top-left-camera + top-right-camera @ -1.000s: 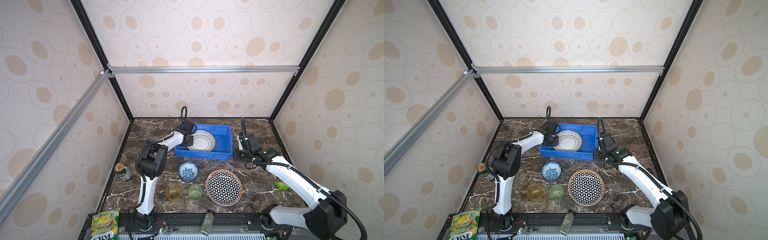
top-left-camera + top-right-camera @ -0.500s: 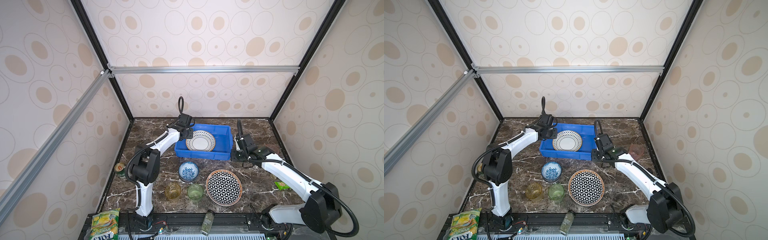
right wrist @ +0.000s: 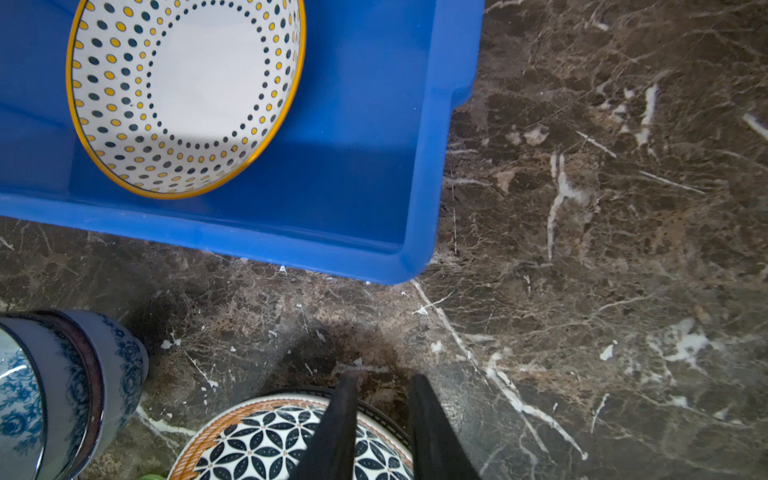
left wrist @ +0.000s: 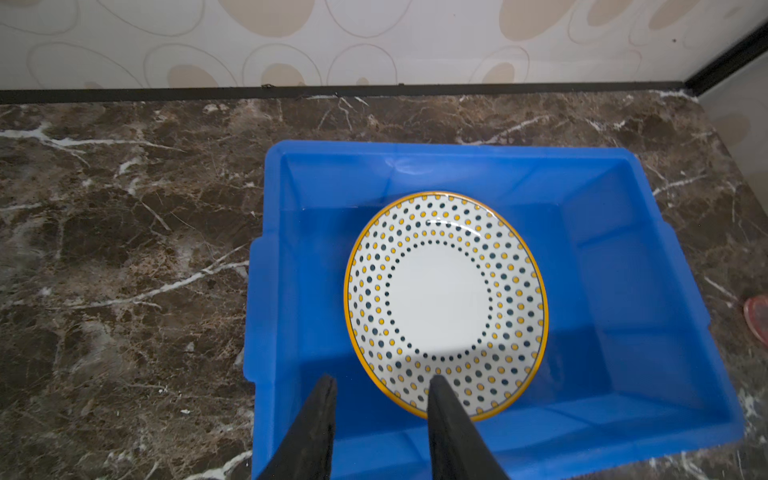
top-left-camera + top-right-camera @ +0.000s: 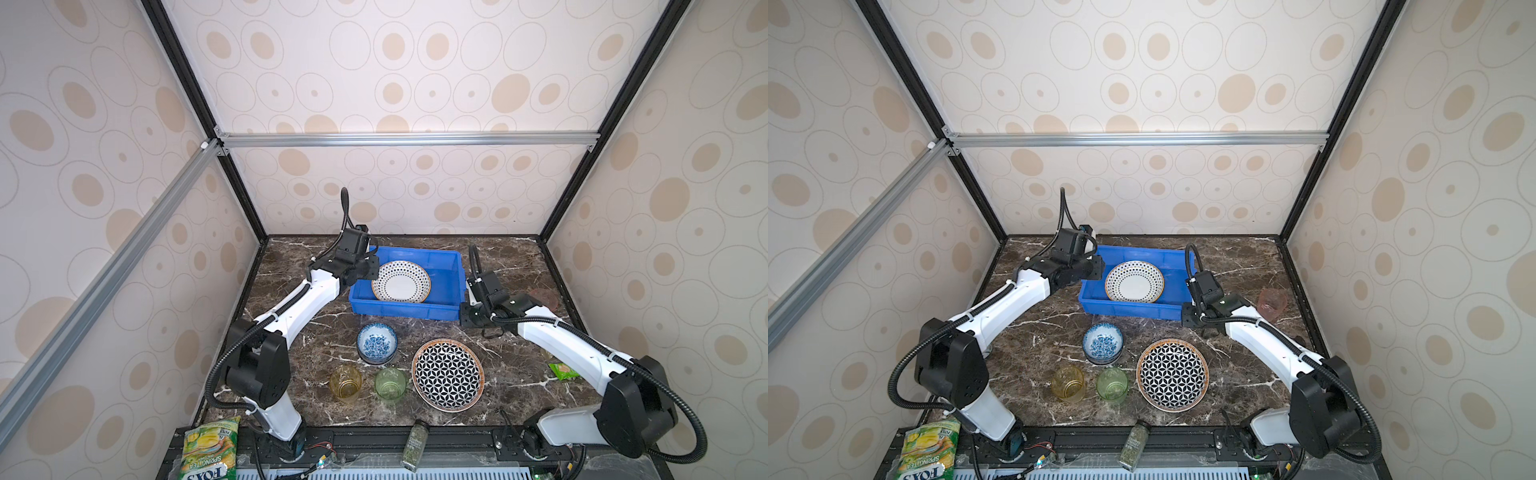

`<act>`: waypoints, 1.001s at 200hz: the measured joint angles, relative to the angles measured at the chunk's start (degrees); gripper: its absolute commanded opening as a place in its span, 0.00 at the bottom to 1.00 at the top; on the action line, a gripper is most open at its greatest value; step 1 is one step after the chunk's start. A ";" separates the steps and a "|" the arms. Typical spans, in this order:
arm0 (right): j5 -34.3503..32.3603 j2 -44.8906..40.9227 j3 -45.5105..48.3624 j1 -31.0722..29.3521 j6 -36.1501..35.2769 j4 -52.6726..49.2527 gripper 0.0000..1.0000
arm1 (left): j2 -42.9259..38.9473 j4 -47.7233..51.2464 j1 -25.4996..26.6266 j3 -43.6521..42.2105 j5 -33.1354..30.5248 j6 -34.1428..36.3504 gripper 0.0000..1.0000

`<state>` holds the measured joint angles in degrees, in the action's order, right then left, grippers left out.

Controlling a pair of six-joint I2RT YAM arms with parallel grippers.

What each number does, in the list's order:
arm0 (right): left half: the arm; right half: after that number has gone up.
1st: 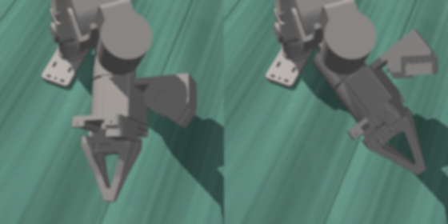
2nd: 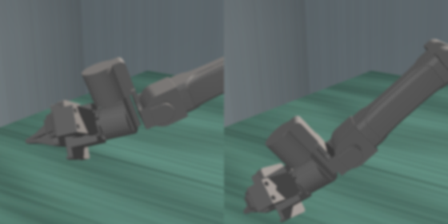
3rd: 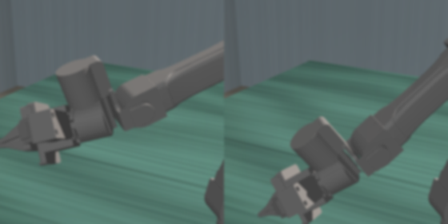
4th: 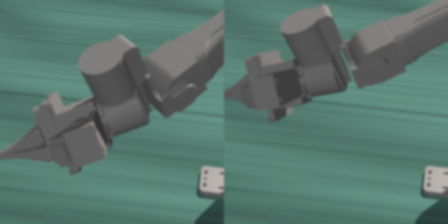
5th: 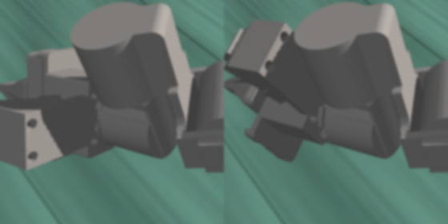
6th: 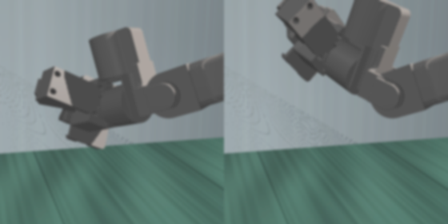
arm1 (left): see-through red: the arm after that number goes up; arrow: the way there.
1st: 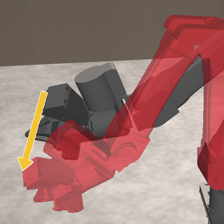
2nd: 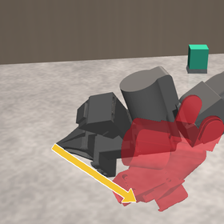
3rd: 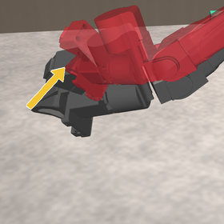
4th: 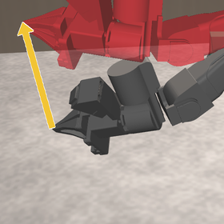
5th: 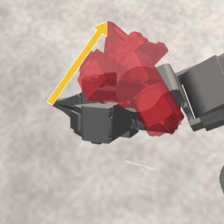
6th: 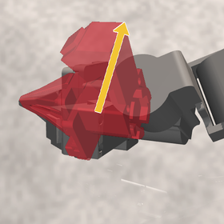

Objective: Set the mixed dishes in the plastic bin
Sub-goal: 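Move the left gripper back toward the patterned plate on the table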

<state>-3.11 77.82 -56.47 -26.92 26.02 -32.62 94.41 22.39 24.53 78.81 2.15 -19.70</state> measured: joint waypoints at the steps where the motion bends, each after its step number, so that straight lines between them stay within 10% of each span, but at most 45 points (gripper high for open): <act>1: 0.00 -0.04 0.02 0.00 0.02 -0.02 0.26 | -0.13 -0.02 0.00 -0.28 0.35 0.04 0.37; 200: 2.03 -12.09 3.85 -0.87 2.62 -11.76 0.30 | -9.31 3.63 14.62 -6.93 6.43 3.96 0.37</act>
<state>-1.08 65.73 -52.62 -27.79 28.64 -44.38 85.10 26.02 39.16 71.88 8.58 -15.75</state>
